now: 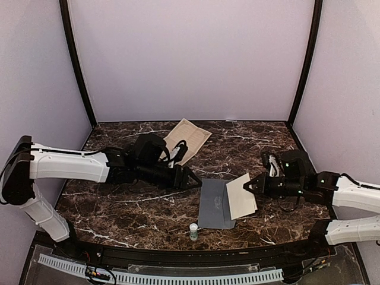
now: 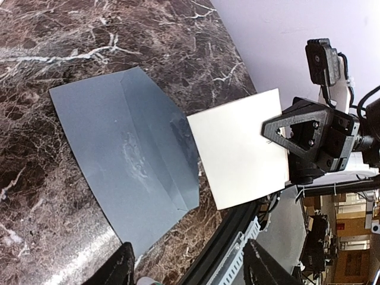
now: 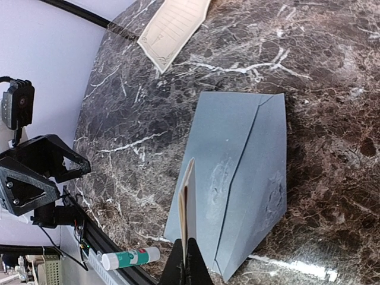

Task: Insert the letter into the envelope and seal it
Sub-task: Place the letter in the envelope.

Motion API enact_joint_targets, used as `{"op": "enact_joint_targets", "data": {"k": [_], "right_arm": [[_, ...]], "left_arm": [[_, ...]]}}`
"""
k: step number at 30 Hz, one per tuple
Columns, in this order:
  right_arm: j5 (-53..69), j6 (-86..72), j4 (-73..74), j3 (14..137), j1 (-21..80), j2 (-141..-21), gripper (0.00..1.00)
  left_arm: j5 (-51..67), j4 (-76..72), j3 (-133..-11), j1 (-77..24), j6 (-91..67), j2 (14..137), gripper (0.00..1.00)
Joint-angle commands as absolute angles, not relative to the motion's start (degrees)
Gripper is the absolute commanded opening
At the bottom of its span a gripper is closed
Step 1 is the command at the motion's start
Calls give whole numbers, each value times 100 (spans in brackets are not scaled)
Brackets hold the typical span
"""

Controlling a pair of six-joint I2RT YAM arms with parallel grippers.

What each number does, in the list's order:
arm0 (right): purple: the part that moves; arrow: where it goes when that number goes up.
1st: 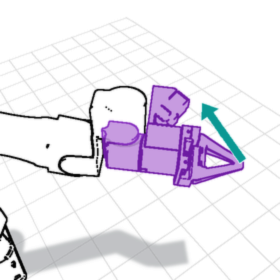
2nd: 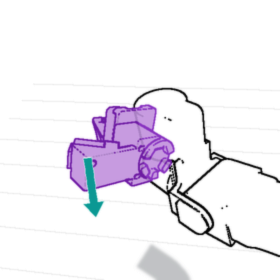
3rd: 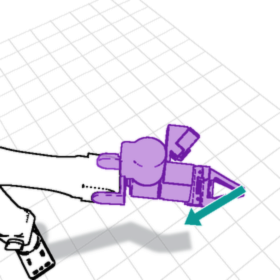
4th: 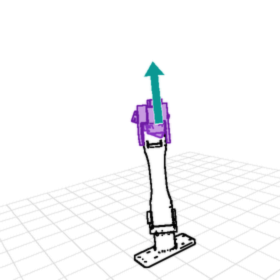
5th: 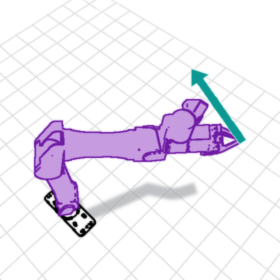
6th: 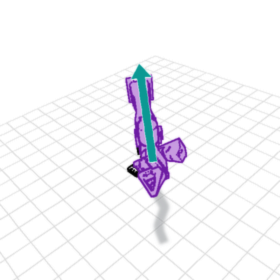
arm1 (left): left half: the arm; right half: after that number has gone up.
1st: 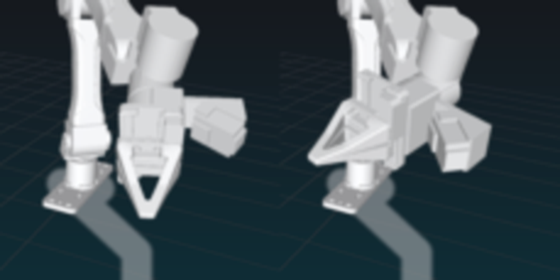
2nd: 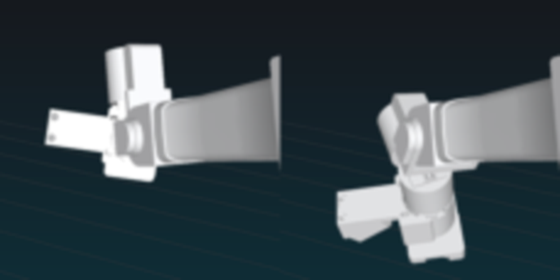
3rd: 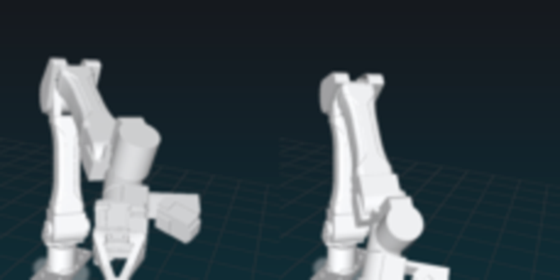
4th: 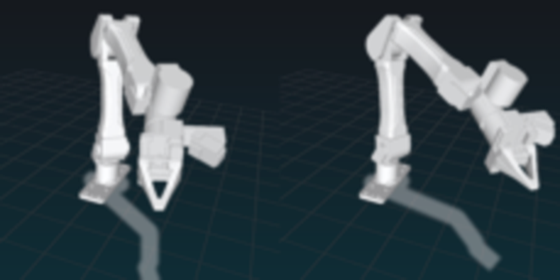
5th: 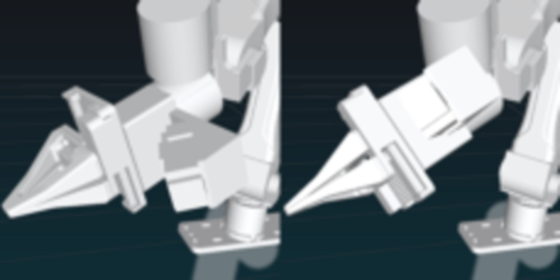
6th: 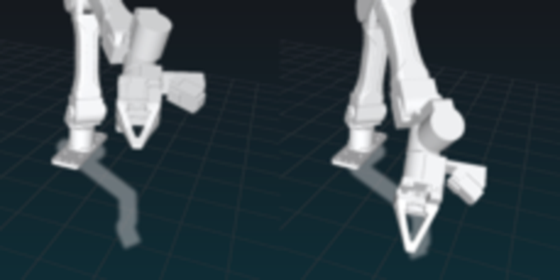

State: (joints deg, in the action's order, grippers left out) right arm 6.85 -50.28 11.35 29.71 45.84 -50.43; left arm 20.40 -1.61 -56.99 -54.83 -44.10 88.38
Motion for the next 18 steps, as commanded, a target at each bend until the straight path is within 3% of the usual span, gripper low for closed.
{"op": "enact_joint_targets", "data": {"k": [1, 9, 18], "right_arm": [[850, -5246, 44, 2708, 4315, -5369, 0], [1058, -5330, -376, 2392, 3934, -5764, 0], [1057, -5521, -703, 2101, 3845, -6038, 0]], "left_arm": [[1956, -676, -5652, -5396, -4687, 9170, 60], [2034, -730, -5836, -5327, -4740, 10053, 53], [2085, -856, -5834, -5328, -4735, 10408, 52]]}}
